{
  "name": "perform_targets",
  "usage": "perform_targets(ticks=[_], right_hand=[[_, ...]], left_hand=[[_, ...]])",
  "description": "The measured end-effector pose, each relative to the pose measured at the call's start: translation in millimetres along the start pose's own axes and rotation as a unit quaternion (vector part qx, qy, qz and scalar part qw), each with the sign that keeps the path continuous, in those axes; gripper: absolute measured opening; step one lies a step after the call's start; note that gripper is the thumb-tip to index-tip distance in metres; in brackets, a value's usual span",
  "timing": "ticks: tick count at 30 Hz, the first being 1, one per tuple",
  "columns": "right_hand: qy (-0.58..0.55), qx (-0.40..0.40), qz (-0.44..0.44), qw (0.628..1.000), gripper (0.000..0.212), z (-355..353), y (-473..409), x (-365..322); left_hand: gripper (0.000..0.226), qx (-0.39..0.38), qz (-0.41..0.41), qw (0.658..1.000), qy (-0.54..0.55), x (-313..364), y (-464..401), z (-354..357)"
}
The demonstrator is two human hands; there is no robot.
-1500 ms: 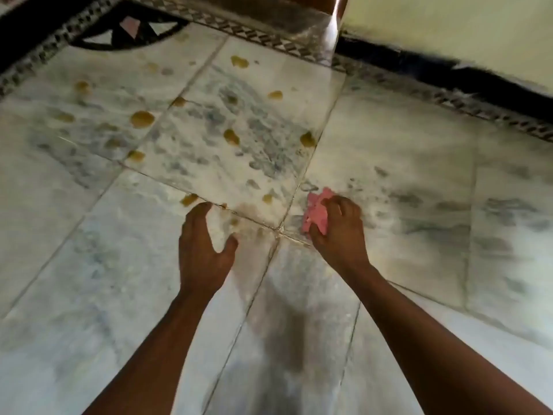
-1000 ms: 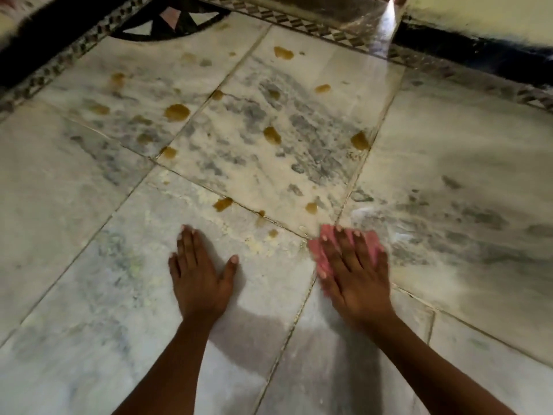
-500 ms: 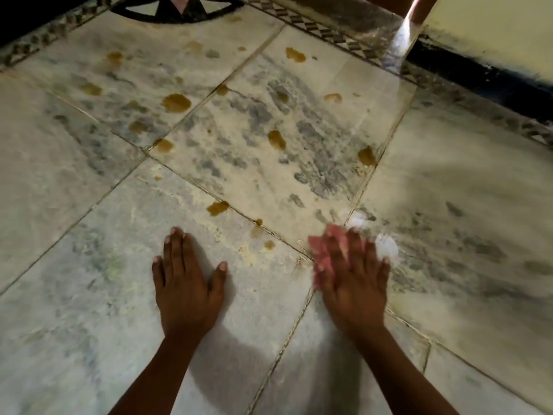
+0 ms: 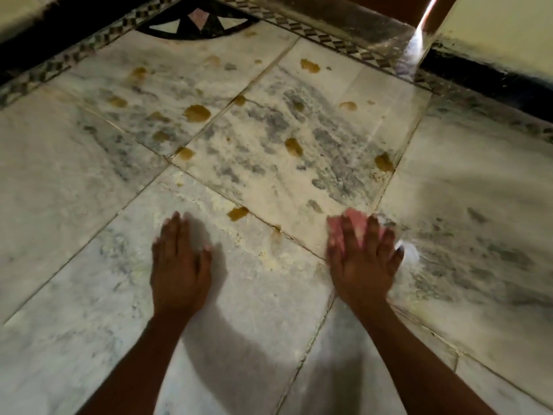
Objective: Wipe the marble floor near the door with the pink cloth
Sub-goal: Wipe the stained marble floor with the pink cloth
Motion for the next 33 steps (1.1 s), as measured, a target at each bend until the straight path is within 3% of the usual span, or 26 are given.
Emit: perform_targets(ticks=[2, 5, 8, 10, 12, 15, 17, 19, 22, 24, 26, 29, 31, 33], right_hand=[[-0.022, 0.019, 0.027, 0.999, 0.073, 17, -24, -44], [-0.010, -0.048, -0.142, 0.989, 0.065, 40, 9, -98], [0.032, -0.091, -0.265, 0.959, 0.064, 28, 73, -69], [0.052, -0.087, -0.230, 0.968, 0.069, 14, 69, -31], [0.056, -0.044, -0.128, 0.989, 0.074, 7, 34, -9], [0.007, 0.009, 0.003, 1.000, 0.076, 24, -32, -44], [-0.005, -0.035, -0.024, 0.999, 0.076, 42, -47, -98], [0.026, -0.094, -0.153, 0.983, 0.073, 58, -24, -141], [0.027, -0.157, -0.248, 0.956, 0.065, 48, 23, -138], [0.021, -0.144, -0.205, 0.968, 0.063, 39, 10, -119], [0.009, -0.084, -0.103, 0.991, 0.065, 39, -24, -112], [-0.031, -0.030, -0.006, 0.999, 0.070, 63, -65, -153], [-0.029, -0.048, -0.049, 0.997, 0.066, 74, -57, -191], [-0.004, -0.083, -0.151, 0.985, 0.061, 75, -26, -200]], left_hand=[[0.071, 0.024, -0.024, 0.999, -0.025, -27, -15, -2], [0.071, 0.032, -0.074, 0.997, -0.014, -46, -17, 1], [0.067, 0.029, -0.066, 0.997, -0.023, -39, -18, 1], [0.065, 0.023, -0.073, 0.997, -0.023, -39, -22, -2], [0.063, 0.019, -0.077, 0.997, -0.022, -41, -24, 0], [0.060, 0.028, -0.097, 0.995, -0.011, -46, -22, 3], [0.059, 0.032, -0.103, 0.994, -0.006, -47, -22, 4], [0.058, 0.037, -0.107, 0.993, -0.017, -46, -23, 1], [0.058, 0.021, -0.116, 0.993, -0.026, -45, -24, -3], [0.058, 0.016, -0.122, 0.992, -0.030, -47, -25, -2], [0.058, 0.014, -0.117, 0.993, -0.030, -47, -25, -1], [0.060, 0.015, -0.120, 0.992, -0.035, -51, -24, 7], [0.060, 0.008, -0.121, 0.992, -0.040, -52, -23, 8], [0.061, 0.006, -0.121, 0.992, -0.037, -50, -25, 4]])
Point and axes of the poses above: each hand's wrist, its own y-axis away from the middle knuckle, its own z-axis out of the palm, x = y × z, the point moved 7 cm from there along -y, towards the middle knuckle, and after that the axes turned 12 degrees about -y, right-handed, at the moved point
